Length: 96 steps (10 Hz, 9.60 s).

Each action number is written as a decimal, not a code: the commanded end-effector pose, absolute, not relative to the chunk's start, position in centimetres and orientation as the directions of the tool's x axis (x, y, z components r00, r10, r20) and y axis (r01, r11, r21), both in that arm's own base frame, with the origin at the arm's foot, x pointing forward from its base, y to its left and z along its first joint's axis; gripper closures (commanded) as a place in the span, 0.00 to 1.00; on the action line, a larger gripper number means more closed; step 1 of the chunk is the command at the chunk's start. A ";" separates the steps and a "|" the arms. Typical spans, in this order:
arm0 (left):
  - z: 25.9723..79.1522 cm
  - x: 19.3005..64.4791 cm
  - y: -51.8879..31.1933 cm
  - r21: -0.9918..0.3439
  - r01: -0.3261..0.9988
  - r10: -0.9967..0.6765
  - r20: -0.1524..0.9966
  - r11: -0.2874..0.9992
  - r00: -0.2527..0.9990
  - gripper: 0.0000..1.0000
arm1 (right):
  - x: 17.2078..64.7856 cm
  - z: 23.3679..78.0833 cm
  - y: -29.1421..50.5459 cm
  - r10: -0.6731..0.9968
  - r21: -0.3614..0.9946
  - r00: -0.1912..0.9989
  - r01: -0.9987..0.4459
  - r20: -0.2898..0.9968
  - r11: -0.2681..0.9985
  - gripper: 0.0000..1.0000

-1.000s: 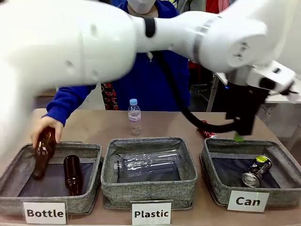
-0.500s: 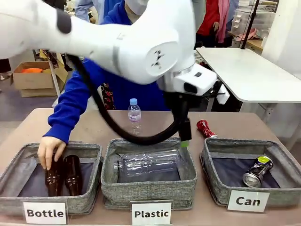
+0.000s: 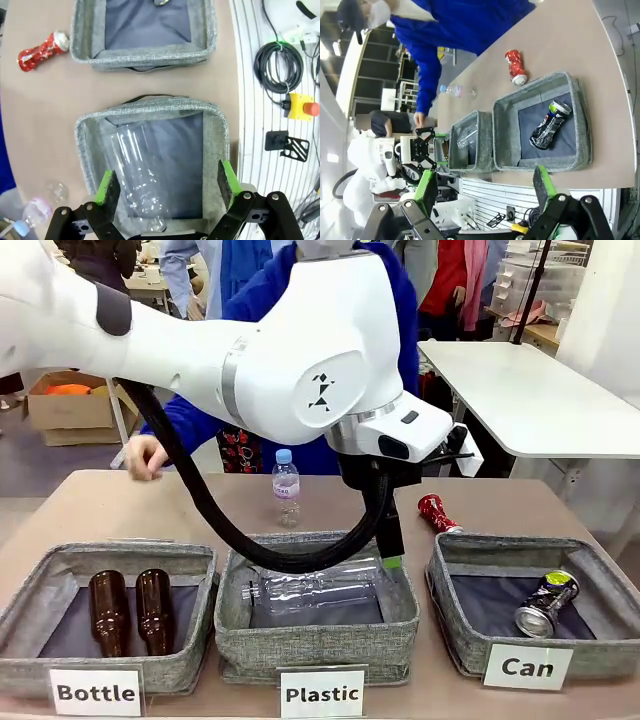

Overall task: Sort the can waste into the basket.
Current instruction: Pick up the can waste from the table and place it in the right Fabric basket.

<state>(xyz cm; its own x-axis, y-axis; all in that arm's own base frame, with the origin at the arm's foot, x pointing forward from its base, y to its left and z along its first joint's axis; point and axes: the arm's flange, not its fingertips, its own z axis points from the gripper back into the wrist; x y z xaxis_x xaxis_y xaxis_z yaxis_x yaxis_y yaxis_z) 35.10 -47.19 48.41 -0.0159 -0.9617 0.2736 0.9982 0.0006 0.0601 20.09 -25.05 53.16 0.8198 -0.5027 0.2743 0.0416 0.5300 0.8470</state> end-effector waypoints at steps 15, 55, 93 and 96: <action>40.7 26.8 3.5 -0.992 0.113 0.291 0.093 -0.051 0.952 0.00 | 30.2 45.4 -8.9 -0.205 0.959 0.961 0.222 -0.185 0.177 0.00; 41.6 31.6 10.0 -0.997 0.079 0.158 0.079 0.002 0.984 0.00 | 62.2 35.1 10.7 0.138 0.022 0.990 -0.138 0.014 0.990 0.00; 41.6 31.6 10.0 -0.997 0.079 0.158 0.079 0.002 0.984 0.00 | 36.8 46.7 4.5 0.974 0.190 0.044 -0.978 -0.220 0.087 0.83; 41.6 31.6 10.0 -0.997 0.079 0.158 0.079 0.002 0.984 0.00 | 36.3 46.2 4.4 0.981 0.145 0.043 -0.987 -0.190 0.071 0.83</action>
<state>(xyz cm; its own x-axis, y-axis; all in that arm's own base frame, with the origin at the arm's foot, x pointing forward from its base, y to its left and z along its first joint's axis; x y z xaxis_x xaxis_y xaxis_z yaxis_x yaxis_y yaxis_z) 31.95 10.01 41.51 0.9836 0.1683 0.0647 0.0644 0.0069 -0.9979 36.40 4.35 46.62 0.0684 0.9702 -0.2323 -0.9812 0.1076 0.1604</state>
